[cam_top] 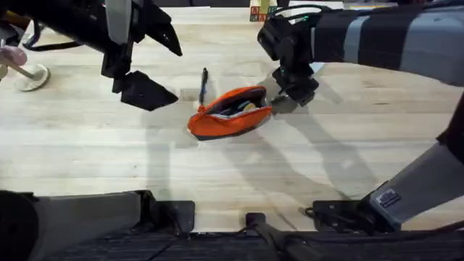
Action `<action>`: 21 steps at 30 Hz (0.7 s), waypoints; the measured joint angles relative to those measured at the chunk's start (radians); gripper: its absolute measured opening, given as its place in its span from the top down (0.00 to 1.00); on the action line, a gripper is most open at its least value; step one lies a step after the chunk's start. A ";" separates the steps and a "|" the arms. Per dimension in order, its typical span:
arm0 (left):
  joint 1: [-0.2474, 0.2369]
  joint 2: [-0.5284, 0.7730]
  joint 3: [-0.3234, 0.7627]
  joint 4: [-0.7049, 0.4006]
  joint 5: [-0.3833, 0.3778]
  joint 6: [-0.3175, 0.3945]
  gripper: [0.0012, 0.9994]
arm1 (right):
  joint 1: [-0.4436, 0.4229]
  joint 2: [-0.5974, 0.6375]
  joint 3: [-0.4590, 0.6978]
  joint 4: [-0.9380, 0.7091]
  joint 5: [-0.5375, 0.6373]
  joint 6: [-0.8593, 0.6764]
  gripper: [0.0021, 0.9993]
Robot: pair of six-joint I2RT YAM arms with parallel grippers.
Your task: Unzip the bag, pick up the pens from the table one at a time and place them inside, then zip the bag closed.
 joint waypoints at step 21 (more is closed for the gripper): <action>0.000 0.000 0.000 0.007 0.000 0.000 0.00 | 0.000 -0.144 0.003 0.003 -0.054 -0.226 0.97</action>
